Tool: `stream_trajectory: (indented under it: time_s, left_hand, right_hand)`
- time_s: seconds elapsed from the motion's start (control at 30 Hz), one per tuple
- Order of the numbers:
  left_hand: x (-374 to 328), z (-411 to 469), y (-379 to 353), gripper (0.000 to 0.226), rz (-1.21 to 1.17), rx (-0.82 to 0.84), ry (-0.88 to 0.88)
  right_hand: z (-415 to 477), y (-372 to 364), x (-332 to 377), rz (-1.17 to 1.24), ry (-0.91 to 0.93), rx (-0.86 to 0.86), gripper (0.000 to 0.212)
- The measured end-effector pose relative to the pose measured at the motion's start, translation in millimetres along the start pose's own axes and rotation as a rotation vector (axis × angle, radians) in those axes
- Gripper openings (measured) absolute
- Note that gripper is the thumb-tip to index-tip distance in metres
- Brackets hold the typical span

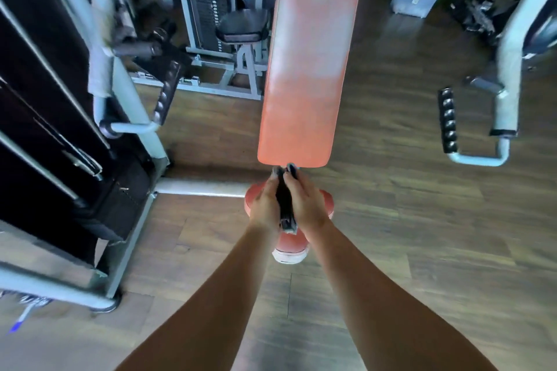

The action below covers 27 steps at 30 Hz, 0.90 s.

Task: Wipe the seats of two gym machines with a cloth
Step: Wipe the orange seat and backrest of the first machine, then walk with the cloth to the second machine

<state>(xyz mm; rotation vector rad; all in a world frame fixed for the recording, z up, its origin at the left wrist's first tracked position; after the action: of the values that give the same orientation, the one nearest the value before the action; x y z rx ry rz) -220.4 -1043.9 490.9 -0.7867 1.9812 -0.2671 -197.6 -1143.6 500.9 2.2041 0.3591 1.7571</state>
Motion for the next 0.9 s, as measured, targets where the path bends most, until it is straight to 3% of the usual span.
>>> stream_trajectory:
  time_s: [0.1,0.2,0.4,0.5,0.53,0.6,0.73,0.9]
  left_hand:
    - [-17.7,-44.9,-37.8,0.047,-0.063,0.061,0.106]
    - [-30.3,-80.0,-57.4,0.053,0.025,0.139,0.128]
    - [-59.6,-93.6,-66.7,0.023,0.583,0.308,-0.051]
    - [-61.9,-96.2,-84.8,0.035,0.969,0.464,-0.226]
    - [-58.0,-101.3,-96.6,0.045,1.124,0.525,-0.298]
    - [-44.8,-115.2,-122.0,0.063,1.216,0.615,-0.319]
    - [7.0,-132.8,-193.1,0.039,1.325,0.786,-0.284]
    - [100.6,-167.9,-300.3,0.040,1.577,1.000,-0.463]
  right_hand:
    - [-21.5,30.5,39.0,-0.068,0.016,-0.047,0.046]
    - [-38.8,52.3,56.0,-0.090,0.013,-0.083,0.035]
    - [-83.4,103.8,73.0,-0.186,0.007,-0.296,0.014]
    - [-108.1,141.3,65.6,-0.208,-0.033,-0.378,0.015]
    - [-116.3,157.7,62.7,-0.210,-0.042,-0.413,0.016]
    - [-133.6,193.7,57.0,-0.215,-0.067,-0.479,0.020]
    - [-164.3,275.4,39.2,-0.209,-0.087,-0.592,0.021]
    - [-189.3,388.9,-12.9,-0.223,-0.153,-0.719,0.027]
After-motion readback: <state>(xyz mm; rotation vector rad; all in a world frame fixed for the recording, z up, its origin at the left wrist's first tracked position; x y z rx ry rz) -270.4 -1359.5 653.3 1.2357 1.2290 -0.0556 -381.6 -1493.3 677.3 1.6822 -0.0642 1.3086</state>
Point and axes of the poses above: each hand's wrist, its own z-axis towards the middle knuckle, its own y-axis out of the back of the hand, x = y × z, the point moved 6 cm from there along z, towards the middle knuckle, and after that the axes turned 9 degrees about -z, right-handed, at the moved point
